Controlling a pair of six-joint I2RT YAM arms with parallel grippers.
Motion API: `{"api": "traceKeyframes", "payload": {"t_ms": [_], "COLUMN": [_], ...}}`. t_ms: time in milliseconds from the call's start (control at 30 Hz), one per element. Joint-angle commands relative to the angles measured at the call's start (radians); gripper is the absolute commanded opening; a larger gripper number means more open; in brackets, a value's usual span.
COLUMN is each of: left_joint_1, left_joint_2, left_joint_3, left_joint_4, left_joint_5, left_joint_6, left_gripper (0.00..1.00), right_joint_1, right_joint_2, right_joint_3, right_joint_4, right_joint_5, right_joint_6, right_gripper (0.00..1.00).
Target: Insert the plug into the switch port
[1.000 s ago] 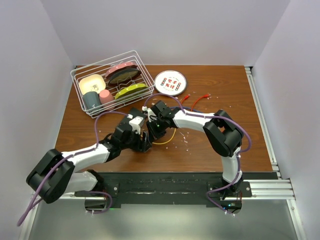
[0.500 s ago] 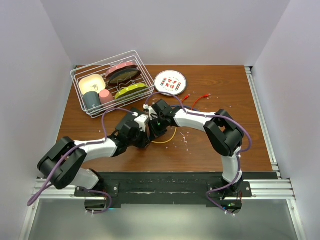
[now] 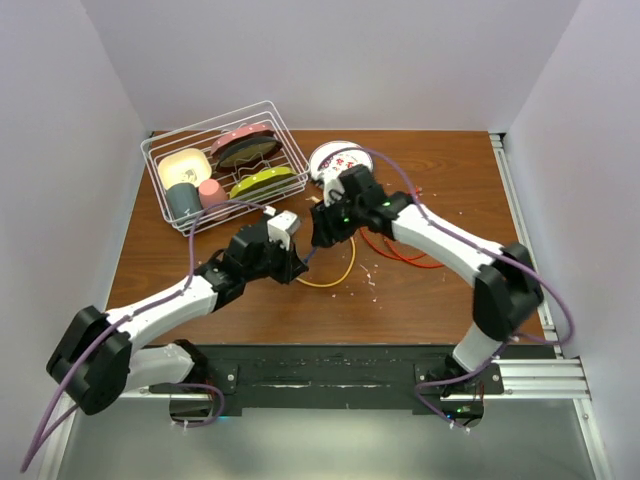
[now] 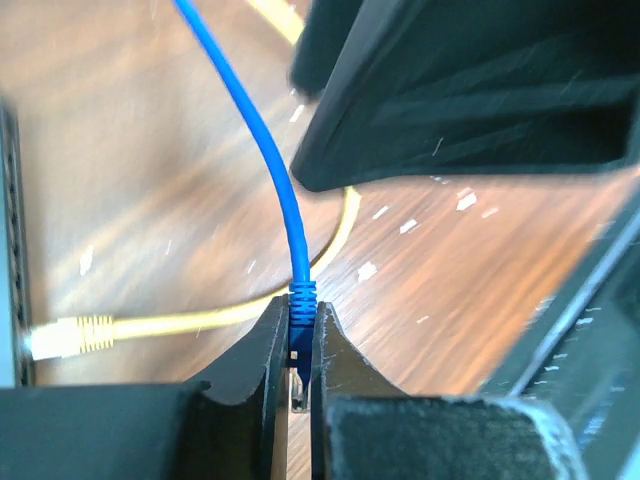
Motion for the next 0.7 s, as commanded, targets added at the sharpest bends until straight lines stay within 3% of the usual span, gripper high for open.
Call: {"api": "traceKeyframes", "payload": {"t_ms": [0,133,267,500,667], "left_joint_1": [0.044,0.076,0.104,0.122,0.121], "left_joint_2": [-0.051,-0.027,-0.007,0.012,-0.002], "left_joint_3": [0.117,0.172,0.233,0.319,0.35], "left_joint_4": [-0.063,-0.086,-0.086,-0.151,-0.214], "left_joint_5": [0.18,0.323,0.452,0.662,0.715], "left_joint_6": [0.065,0.084,0.101,0.134,0.182], "left_gripper": [0.0,0.0,0.0,0.0,0.0], "right_joint_1": [-0.019,-0.019,-0.017,-0.017,-0.017], "right_joint_2": [-0.175,-0.299,-0.4,-0.439,-0.422], "right_joint_3": [-0.026,-0.093,-0.156,-0.202,-0.191], "right_joint_4": [0.027,0.092,0.135,0.188,0.172], "right_joint_5": [-0.006,-0.039,-0.088,-0.246,-0.327], "right_joint_6": [-0.101,-0.126,-0.141,-0.155,-0.158], "right_gripper": [0.56,0.8,0.96,0.98,0.97]}}
